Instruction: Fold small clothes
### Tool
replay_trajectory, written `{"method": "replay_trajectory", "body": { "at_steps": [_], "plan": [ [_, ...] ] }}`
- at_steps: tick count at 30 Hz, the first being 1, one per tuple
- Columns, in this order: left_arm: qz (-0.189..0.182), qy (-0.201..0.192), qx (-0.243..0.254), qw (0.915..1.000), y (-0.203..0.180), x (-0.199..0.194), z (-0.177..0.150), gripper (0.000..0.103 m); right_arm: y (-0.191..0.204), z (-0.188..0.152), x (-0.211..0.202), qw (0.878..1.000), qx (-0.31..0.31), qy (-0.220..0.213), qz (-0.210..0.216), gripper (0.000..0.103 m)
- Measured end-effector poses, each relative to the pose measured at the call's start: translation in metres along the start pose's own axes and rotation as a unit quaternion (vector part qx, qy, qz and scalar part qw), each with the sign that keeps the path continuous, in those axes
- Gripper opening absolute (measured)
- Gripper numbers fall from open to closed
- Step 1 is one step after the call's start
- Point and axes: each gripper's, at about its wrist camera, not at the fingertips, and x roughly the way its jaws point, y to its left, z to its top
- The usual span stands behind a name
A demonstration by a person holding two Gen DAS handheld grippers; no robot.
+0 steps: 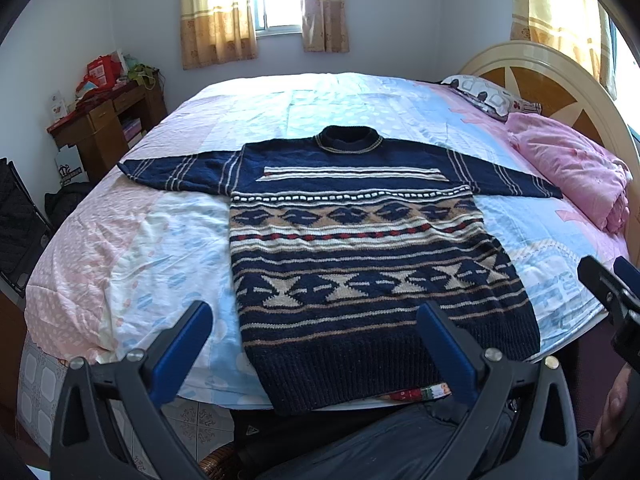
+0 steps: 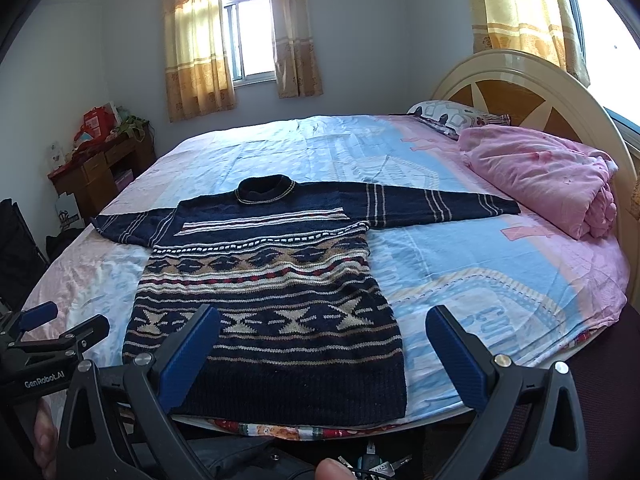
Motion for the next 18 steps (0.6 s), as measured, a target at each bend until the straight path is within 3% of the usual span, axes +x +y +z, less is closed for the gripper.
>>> {"method": "replay_trajectory", "body": {
  "at_steps": [18],
  "plan": [
    [0.000,0.000,-0.001,1.0000,0.0005,-0.0002,0.0000,0.103,0.0015,0.0005,-0.0006,1.000,-0.003,-0.003,0.009,0.102]
  ]
}}
